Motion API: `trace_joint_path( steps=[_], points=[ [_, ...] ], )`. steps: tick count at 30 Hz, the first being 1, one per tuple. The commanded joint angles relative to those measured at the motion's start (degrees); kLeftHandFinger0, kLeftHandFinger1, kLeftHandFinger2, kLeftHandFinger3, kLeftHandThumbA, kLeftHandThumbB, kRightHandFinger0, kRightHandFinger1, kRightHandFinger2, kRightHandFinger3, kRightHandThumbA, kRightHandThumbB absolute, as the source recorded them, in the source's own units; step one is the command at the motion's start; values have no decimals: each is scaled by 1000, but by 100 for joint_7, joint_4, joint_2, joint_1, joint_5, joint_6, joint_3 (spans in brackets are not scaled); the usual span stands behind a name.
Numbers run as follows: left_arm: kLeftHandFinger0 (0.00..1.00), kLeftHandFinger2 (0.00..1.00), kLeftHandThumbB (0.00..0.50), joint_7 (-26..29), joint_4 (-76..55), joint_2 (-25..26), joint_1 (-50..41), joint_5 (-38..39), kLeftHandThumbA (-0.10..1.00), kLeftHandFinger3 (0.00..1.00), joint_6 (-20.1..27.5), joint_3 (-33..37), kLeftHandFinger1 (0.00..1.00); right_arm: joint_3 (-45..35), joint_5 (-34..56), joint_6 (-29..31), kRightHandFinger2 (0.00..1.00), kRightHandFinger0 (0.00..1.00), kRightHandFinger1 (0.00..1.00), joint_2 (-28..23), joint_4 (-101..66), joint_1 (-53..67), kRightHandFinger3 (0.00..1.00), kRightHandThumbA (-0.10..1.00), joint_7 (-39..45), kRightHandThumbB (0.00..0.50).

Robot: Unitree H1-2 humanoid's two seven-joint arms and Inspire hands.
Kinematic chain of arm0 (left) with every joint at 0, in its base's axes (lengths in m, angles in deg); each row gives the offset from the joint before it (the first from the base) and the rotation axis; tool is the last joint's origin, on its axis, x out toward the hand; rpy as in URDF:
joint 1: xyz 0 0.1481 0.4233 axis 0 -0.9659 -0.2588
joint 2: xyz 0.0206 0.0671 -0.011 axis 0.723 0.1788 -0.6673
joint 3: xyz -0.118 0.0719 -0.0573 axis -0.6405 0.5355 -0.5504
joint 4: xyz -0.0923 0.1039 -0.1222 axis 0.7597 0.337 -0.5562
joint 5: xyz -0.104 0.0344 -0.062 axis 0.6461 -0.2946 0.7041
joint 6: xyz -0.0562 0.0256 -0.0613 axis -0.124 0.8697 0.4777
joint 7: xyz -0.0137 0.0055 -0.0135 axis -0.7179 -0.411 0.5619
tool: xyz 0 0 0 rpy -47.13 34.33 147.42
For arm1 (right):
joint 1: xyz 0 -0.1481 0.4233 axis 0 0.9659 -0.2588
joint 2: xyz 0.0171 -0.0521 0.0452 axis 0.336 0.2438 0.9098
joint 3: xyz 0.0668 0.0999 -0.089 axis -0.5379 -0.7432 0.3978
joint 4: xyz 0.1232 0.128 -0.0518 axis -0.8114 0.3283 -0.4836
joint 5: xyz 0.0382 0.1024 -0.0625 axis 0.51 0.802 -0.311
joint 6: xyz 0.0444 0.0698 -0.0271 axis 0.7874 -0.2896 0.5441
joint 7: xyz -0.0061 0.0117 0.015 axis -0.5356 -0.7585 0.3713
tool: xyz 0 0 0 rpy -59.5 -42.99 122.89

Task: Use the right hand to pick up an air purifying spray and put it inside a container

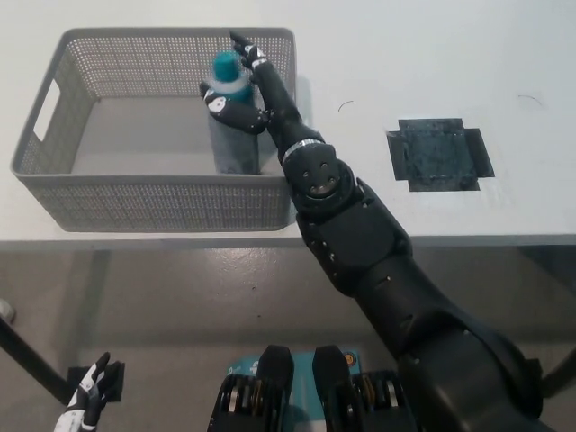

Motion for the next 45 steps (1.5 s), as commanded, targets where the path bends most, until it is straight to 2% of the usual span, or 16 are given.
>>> trace_joint_path(
  steps=[1, 3, 5, 6, 10, 19, 22, 25, 27, 31, 36, 38, 41, 42, 43, 45],
  points=[
    [1000, 1000, 288, -13, -164, 101, -67, 26, 1000, 1000, 87, -51, 1000, -36, 120, -140, 1000, 1000, 1000, -140, -669, -158, 1000, 497, 470, 500],
    [1000, 1000, 297, -41, -207, 126, -97, 42, 1000, 1000, -27, -53, 1000, 33, 5, -262, 1000, 1000, 1000, -284, -1187, -87, 1000, 568, 527, 500],
    [1000, 1000, 285, -53, -214, 173, -89, 26, 1000, 1000, -6, -68, 1000, -47, 133, -390, 1000, 1000, 1000, -428, -1852, -26, 1000, 518, 713, 500],
    [1000, 1000, 313, -47, -206, 189, -74, 14, 1000, 1000, -3, -79, 1000, -76, 168, -443, 1000, 1000, 1000, -470, -2062, -19, 1000, 531, 750, 500],
    [1000, 1000, 358, -49, -152, 248, -3, 65, 1000, 1000, -9, -117, 1000, -152, 309, -797, 1000, 1000, 1000, -701, -3226, 90, 1000, 499, 962, 500],
    [1000, 1000, 309, -5, -127, 265, -75, 90, 1000, 1000, 42, -184, 1000, -374, 892, -1208, 1000, 1000, 1000, -1150, -5561, 1113, 1000, 479, 1316, 496],
    [1000, 1000, 321, 8, -108, 251, -71, 144, 1000, 1000, 13, -215, 1000, -527, 1214, -1214, 1000, 1000, 1000, -1307, -6392, 1848, 1000, 447, 1391, 486],
    [1000, 1000, 313, 16, -108, 239, -101, 157, 1000, 1000, 35, -227, 1000, -635, 1349, -1048, 1000, 1000, 1000, -1524, -7087, 2798, 1000, 457, 1427, 460],
    [1000, 1000, 305, 37, -105, 216, -141, 177, 1000, 1000, 42, -248, 1000, -632, 1145, -870, 1000, 1000, 1000, -1736, -7402, 3476, 1000, 528, 1441, 422],
    [1000, 1000, 292, 57, -66, 230, -159, 236, 1000, 1000, 61, -334, 1000, -749, 1130, -12, 1000, 1000, 1000, -2088, -7399, 4815, 1000, 577, 1525, 343],
    [1000, 1000, 286, 86, -50, 221, -129, 250, 1000, 1000, 46, -486, 1000, -833, 681, 979, 1000, 1000, 1000, -2447, -6888, 6185, 1000, 750, 1414, 339],
    [1000, 1000, 301, 108, 4, 185, -91, 255, 1000, 1000, 130, -540, 1000, -884, 571, 1125, 1000, 1000, 1000, -2574, -6638, 6608, 1000, 788, 1346, 373],
    [1000, 1000, 308, 114, 13, 183, -100, 289, 1000, 1000, 149, -605, 1000, -890, 673, 1237, 1000, 1000, 1000, -2654, -6350, 7075, 1000, 751, 1379, 384],
    [1000, 1000, 308, 113, 42, 164, -110, 341, 1000, 1000, 201, -624, 1000, -874, 614, 1362, 1000, 1000, 1000, -2691, -6265, 7219, 1000, 764, 1369, 371],
    [1000, 1000, 291, 147, 75, 124, -125, 367, 1000, 1000, 333, -660, 1000, -865, 684, 1378, 1000, 1000, 1000, -2731, -6120, 7390, 1000, 744, 1420, 370],
    [1000, 1000, 312, 171, 79, 126, -120, 355, 1000, 1000, 346, -720, 1000, -834, 738, 1309, 1000, 1000, 1000, -2712, -5886, 7607, 1000, 753, 1439, 415]
  ],
)
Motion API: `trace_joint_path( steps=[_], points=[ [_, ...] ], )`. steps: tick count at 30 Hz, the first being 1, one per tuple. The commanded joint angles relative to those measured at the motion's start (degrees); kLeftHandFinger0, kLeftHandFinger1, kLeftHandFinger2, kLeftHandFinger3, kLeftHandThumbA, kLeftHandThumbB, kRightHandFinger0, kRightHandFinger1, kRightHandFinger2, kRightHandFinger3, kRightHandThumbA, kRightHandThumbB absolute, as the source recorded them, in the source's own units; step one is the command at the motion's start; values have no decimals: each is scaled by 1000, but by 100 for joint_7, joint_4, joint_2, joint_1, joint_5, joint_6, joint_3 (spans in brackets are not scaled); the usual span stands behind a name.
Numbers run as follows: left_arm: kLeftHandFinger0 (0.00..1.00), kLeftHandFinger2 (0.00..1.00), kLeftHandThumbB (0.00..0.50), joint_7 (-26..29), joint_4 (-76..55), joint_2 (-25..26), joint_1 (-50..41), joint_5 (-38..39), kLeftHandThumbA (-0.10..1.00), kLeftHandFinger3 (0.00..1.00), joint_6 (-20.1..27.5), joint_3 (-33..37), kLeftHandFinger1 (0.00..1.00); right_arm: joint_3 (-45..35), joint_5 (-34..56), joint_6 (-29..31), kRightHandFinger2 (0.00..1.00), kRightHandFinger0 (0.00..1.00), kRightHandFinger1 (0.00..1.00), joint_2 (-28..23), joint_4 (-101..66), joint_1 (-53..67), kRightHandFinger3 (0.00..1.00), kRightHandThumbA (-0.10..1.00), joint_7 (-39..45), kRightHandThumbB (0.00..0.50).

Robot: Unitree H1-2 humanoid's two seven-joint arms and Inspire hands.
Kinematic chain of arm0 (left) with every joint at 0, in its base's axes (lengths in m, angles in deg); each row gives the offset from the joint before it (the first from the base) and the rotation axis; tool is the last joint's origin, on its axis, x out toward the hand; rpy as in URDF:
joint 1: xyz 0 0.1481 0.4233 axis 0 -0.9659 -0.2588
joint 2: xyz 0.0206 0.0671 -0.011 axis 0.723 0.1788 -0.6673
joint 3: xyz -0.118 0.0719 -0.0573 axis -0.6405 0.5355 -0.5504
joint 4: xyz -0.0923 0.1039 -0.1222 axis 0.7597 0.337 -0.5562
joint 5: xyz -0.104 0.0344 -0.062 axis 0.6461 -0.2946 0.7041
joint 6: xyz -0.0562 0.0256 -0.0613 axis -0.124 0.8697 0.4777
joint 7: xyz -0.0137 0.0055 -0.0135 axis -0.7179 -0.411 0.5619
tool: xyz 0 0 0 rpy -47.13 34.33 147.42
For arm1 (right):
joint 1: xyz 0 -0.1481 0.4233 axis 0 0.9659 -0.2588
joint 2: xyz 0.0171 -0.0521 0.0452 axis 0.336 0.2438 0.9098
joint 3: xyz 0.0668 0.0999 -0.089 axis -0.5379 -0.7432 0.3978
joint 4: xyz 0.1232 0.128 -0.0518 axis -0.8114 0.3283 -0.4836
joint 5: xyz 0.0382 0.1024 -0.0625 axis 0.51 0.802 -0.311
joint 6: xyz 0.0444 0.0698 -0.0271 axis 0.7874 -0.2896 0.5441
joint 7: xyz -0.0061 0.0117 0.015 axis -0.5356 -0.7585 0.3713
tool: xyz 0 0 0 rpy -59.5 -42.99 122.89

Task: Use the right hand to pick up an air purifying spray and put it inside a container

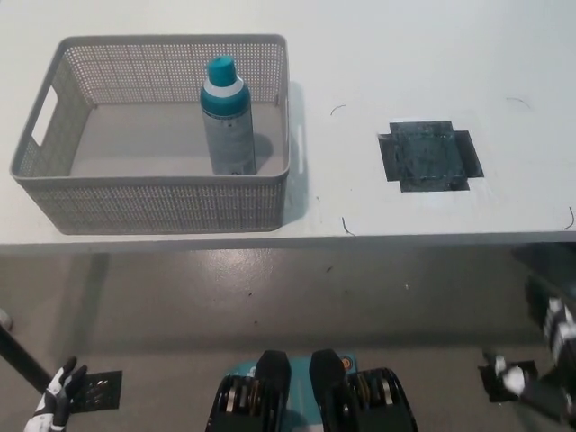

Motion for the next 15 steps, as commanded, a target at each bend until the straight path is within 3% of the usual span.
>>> trace_joint_path(
  steps=[1, 3, 7, 8, 9, 12, 14, 15],
  points=[
    [1000, 1000, 317, 177, -49, 32, -97, 257, 1000, 1000, 361, -268, 1000, -60, -57, 1143, 1000, 1000, 1000, -181, 425, 524, 1000, 754, 178, 408],
    [1000, 1000, 317, 172, -25, 33, -78, 264, 1000, 1000, 425, -332, 1000, 10, -240, 1293, 1000, 1000, 1000, -147, 697, 601, 1000, 772, 115, 394],
    [1000, 1000, 331, 159, -70, 5, -44, 278, 1000, 1000, 436, -395, 1000, 64, -236, 1174, 1000, 1000, 1000, -83, 1006, 509, 1000, 786, 140, 424],
    [1000, 1000, 343, 159, -67, -17, -45, 242, 1000, 1000, 438, -389, 1000, 92, -393, 1239, 1000, 1000, 1000, -109, 1044, 513, 1000, 864, 90, 428],
    [1000, 1000, 349, 150, -69, -34, -38, 227, 1000, 1000, 436, -383, 1000, 79, -355, 1233, 1000, 1000, 1000, -106, 1040, 520, 1000, 864, 102, 455],
    [1000, 1000, 338, 120, -7, -12, 55, 264, 1000, 1000, 467, -409, 1000, 118, -272, 1184, 1000, 1000, 1000, -48, 1096, 377, 1000, 862, 165, 447],
    [1000, 1000, 330, 112, -78, -24, 39, 252, 1000, 1000, 373, -406, 1000, 99, -236, 1094, 1000, 1000, 1000, -16, 1099, 355, 1000, 857, 155, 477],
    [1000, 1000, 328, 120, -92, -10, -8, 236, 1000, 1000, 362, -432, 1000, 140, -270, 1270, 1000, 1000, 1000, -30, 1175, 330, 1000, 855, 189, 456]
  ],
)
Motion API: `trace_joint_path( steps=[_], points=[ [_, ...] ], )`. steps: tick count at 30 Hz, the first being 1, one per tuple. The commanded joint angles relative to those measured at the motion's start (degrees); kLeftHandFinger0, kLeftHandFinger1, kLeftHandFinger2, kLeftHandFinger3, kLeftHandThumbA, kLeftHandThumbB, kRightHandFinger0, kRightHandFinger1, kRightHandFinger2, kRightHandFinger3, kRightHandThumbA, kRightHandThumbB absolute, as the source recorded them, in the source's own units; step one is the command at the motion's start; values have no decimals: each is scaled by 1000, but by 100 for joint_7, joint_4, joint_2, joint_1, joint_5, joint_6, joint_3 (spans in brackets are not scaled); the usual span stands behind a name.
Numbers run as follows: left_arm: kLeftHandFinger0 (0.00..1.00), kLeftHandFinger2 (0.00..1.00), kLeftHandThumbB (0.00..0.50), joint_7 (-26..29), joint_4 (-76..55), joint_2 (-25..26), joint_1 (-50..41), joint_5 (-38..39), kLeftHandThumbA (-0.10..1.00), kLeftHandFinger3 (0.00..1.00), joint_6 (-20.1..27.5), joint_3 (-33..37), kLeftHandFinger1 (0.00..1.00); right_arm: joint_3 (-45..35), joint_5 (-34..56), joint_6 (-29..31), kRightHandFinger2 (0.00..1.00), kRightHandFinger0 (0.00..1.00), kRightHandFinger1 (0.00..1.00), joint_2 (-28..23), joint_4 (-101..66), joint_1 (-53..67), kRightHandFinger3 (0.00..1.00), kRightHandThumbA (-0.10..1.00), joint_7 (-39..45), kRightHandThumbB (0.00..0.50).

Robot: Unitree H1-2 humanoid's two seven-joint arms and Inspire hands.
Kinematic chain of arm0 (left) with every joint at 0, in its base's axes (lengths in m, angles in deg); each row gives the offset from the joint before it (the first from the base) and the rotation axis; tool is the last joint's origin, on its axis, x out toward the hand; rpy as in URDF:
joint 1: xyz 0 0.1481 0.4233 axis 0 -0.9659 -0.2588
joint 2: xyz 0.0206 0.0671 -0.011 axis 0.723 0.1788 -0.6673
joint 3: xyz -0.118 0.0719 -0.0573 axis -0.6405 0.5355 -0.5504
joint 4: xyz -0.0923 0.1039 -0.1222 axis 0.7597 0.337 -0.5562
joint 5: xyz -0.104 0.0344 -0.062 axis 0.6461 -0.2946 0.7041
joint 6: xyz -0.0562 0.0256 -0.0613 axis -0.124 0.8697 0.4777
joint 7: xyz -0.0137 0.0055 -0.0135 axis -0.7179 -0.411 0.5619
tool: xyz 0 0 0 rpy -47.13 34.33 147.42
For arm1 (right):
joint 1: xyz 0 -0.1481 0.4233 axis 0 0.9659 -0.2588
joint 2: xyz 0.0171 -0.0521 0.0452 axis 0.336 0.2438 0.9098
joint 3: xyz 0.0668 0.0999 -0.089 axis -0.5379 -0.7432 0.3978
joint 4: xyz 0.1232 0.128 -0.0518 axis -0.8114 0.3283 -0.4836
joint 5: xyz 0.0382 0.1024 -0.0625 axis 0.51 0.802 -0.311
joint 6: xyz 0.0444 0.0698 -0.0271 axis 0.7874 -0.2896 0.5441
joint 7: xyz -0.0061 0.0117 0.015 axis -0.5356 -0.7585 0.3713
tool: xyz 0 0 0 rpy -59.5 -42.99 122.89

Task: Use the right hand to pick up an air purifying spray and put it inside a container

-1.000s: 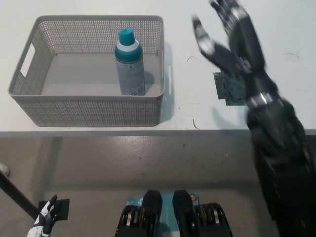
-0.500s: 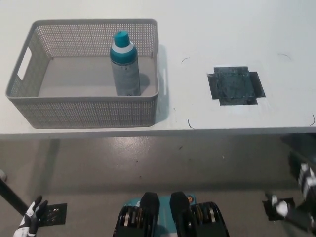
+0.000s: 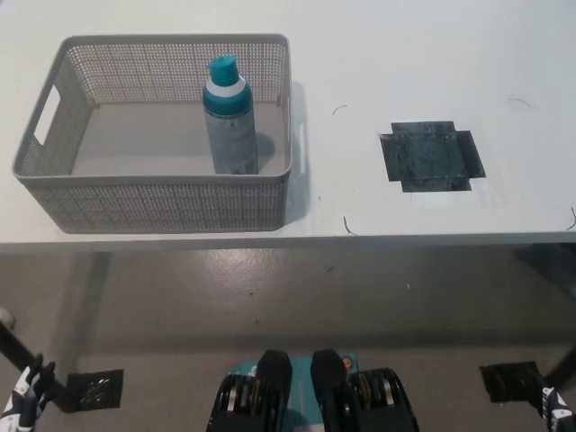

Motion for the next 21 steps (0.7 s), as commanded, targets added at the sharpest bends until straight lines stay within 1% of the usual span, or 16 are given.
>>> trace_joint_path(
  steps=[1, 2, 3, 4, 6, 7, 11, 13, 14, 15, 16, 21],
  points=[
    [1000, 1000, 330, 97, -111, 20, -26, 100, 1000, 1000, 141, -59, 1000, 21, -70, 522, 1000, 1000, 1000, -49, 38, -95, 1000, 862, 97, 462],
    [1000, 1000, 329, 89, -68, 22, -19, 109, 1000, 1000, 181, -60, 1000, 24, -70, 573, 1000, 1000, 1000, -47, 44, -78, 1000, 862, 101, 452],
    [1000, 1000, 341, 87, -35, 24, -23, 118, 1000, 1000, 213, -67, 1000, 33, -31, 610, 1000, 1000, 1000, -39, 60, -66, 1000, 856, 124, 442],
    [1000, 1000, 342, 86, -30, 44, -25, 99, 1000, 1000, 200, -78, 1000, 45, -20, 625, 1000, 1000, 1000, -21, 94, -74, 1000, 861, 130, 452],
    [1000, 1000, 311, 45, -29, 76, -58, 74, 1000, 1000, 198, -58, 1000, 31, -77, 616, 1000, 1000, 1000, -24, 122, -77, 1000, 884, 92, 466],
    [1000, 1000, 310, 44, -26, 48, -104, 85, 1000, 1000, 232, -51, 1000, 19, -68, 654, 1000, 1000, 1000, -43, 141, -38, 1000, 878, 97, 461],
    [1000, 1000, 336, 71, -11, 24, -111, 75, 1000, 1000, 268, -57, 1000, 20, -36, 707, 1000, 1000, 1000, -55, 162, -47, 1000, 848, 130, 437],
    [1000, 1000, 334, 69, 5, 32, -119, 73, 1000, 1000, 257, -61, 1000, 18, 29, 706, 1000, 1000, 1000, -60, 192, -61, 1000, 834, 171, 447],
    [1000, 1000, 344, 74, 5, 36, -118, 65, 1000, 1000, 255, -66, 1000, 18, -31, 697, 1000, 1000, 1000, -56, 170, -61, 1000, 844, 145, 446],
    [1000, 1000, 342, 77, 7, 37, -114, 64, 1000, 1000, 263, -69, 1000, 15, -104, 706, 1000, 1000, 1000, -54, 155, -66, 1000, 855, 114, 446],
    [1000, 1000, 350, 67, -7, 37, -116, 83, 1000, 1000, 254, -66, 1000, 9, -129, 718, 1000, 1000, 1000, -50, 159, -72, 1000, 863, 99, 455],
    [1000, 1000, 351, 75, -15, 49, -114, 37, 1000, 1000, 260, -66, 1000, -13, -25, 744, 1000, 1000, 1000, -44, 182, -84, 1000, 845, 155, 442]
  ],
)
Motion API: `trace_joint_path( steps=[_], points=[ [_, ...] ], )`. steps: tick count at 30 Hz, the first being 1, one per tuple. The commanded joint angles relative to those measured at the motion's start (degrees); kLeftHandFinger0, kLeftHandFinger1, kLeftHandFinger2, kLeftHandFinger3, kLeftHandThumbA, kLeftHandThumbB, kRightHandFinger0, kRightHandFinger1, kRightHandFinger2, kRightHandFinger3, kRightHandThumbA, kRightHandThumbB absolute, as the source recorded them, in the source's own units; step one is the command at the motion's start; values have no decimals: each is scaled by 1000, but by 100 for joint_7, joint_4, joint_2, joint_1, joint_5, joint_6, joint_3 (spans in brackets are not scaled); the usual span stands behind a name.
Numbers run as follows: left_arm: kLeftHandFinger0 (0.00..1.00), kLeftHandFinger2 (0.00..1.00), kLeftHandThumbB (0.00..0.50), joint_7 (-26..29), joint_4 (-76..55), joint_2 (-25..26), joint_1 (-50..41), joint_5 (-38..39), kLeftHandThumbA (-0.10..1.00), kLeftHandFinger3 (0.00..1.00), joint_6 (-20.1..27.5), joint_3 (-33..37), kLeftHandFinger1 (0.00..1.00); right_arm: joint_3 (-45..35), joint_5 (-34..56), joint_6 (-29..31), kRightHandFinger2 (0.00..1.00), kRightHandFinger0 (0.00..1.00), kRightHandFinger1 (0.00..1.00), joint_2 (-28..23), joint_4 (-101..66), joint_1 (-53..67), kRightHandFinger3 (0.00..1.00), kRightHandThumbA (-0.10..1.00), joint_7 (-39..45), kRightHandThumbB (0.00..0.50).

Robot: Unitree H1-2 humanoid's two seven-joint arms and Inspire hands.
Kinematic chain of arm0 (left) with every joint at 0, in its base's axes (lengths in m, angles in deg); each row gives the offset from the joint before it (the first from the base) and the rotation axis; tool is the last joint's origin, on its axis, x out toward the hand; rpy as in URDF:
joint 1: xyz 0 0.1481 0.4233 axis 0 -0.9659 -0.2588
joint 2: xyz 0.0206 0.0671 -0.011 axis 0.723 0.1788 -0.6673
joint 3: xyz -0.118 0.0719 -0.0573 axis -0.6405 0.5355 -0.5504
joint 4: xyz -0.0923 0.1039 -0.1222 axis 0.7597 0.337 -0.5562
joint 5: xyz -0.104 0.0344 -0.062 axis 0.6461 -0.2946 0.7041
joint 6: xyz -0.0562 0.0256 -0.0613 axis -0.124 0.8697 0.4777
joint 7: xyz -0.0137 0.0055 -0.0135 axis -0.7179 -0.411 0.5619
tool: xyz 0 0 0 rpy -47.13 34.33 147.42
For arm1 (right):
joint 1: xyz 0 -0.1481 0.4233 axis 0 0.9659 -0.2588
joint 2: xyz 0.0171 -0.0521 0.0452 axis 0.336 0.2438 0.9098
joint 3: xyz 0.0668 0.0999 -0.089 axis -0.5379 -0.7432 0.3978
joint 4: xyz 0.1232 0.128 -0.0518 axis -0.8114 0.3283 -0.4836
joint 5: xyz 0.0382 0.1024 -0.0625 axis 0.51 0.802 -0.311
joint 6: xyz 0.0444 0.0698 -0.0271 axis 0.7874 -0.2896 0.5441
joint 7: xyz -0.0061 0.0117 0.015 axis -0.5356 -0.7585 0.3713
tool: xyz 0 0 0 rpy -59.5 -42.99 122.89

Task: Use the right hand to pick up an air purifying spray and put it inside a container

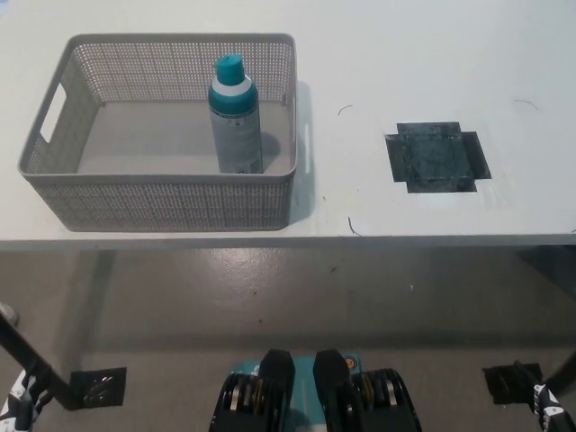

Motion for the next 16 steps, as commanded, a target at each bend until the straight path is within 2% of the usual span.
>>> trace_joint_path(
  steps=[1, 4, 5, 6, 8, 10, 11, 13, 16],
  points=[
    [1000, 1000, 350, 78, -74, 50, -73, 6, 1000, 1000, 203, -26, 1000, -45, -10, 385, 1000, 1000, 1000, -60, -60, -16, 1000, 848, 47, 444],
    [1000, 1000, 403, 98, -147, 34, -84, -11, 1000, 1000, 50, -36, 1000, -51, -9, 415, 1000, 1000, 1000, -63, -40, -45, 1000, 858, 52, 445],
    [1000, 1000, 405, 103, -155, 19, -80, -11, 1000, 1000, 28, -30, 1000, -60, 4, 429, 1000, 1000, 1000, -75, -42, -55, 1000, 855, 60, 447],
    [1000, 1000, 398, 93, -147, 20, -76, 5, 1000, 1000, 35, -26, 1000, -75, -200, 600, 1000, 1000, 1000, -76, 22, -82, 1000, 870, -67, 419],
    [1000, 1000, 403, 89, -142, 18, -77, 5, 1000, 1000, 36, -19, 1000, -95, -247, 654, 1000, 1000, 1000, -72, 58, -108, 1000, 873, -107, 424],
    [1000, 1000, 386, 71, -118, 16, -92, 62, 1000, 1000, 32, -20, 1000, -112, -348, 664, 1000, 1000, 1000, -93, 42, -107, 1000, 886, -141, 405],
    [1000, 1000, 375, 68, -136, 18, -100, 72, 1000, 1000, -7, -23, 1000, -121, -362, 663, 1000, 1000, 1000, -90, 15, -101, 1000, 886, -149, 402],
    [1000, 1000, 389, 77, -162, 22, -113, 38, 1000, 1000, -35, -26, 1000, -167, -263, 643, 1000, 1000, 1000, -47, 11, -104, 1000, 867, -144, 413],
    [1000, 1000, 369, 48, -206, 27, -134, 77, 1000, 1000, -82, -15, 1000, -208, -290, 568, 1000, 1000, 1000, -27, -26, -85, 1000, 870, -180, 412]
  ],
)
